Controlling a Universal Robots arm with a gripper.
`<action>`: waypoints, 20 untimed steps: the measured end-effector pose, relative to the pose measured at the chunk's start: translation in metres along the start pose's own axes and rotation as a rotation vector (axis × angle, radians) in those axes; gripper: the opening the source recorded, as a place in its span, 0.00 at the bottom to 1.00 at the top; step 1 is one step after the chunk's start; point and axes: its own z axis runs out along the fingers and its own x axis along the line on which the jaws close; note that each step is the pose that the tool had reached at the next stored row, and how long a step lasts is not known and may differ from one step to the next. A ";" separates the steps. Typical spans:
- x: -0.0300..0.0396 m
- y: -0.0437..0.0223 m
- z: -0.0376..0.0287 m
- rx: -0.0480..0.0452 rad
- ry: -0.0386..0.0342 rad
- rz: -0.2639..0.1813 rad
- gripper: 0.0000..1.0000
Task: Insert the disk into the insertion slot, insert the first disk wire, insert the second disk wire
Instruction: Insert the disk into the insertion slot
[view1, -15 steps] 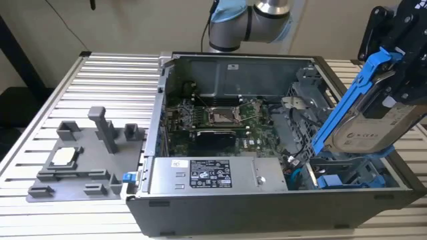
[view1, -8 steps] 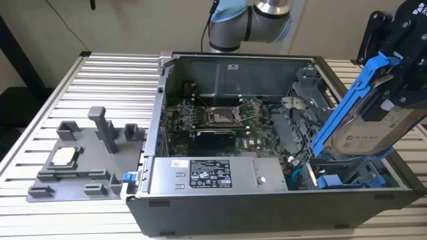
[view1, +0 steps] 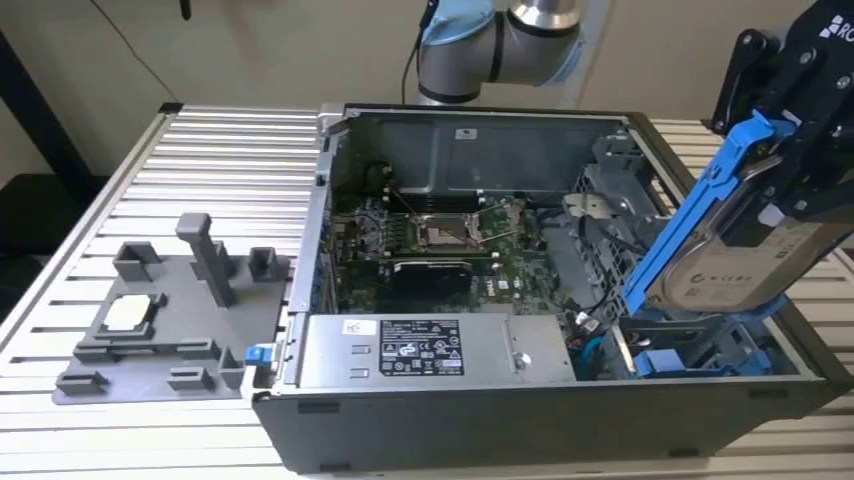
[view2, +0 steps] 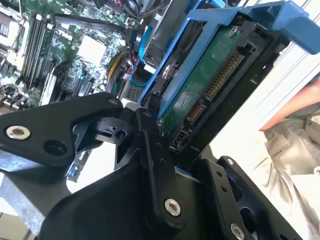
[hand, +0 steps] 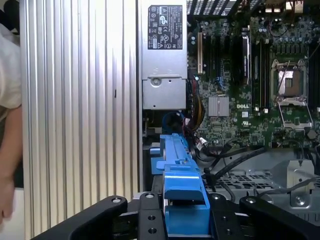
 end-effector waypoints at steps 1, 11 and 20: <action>-0.0003 -0.0001 0.0003 0.0009 0.0000 0.000 0.33; -0.0060 -0.0003 0.0033 0.0173 -0.0003 0.000 0.33; -0.0100 -0.0009 0.0085 0.0244 -0.0006 -0.004 0.33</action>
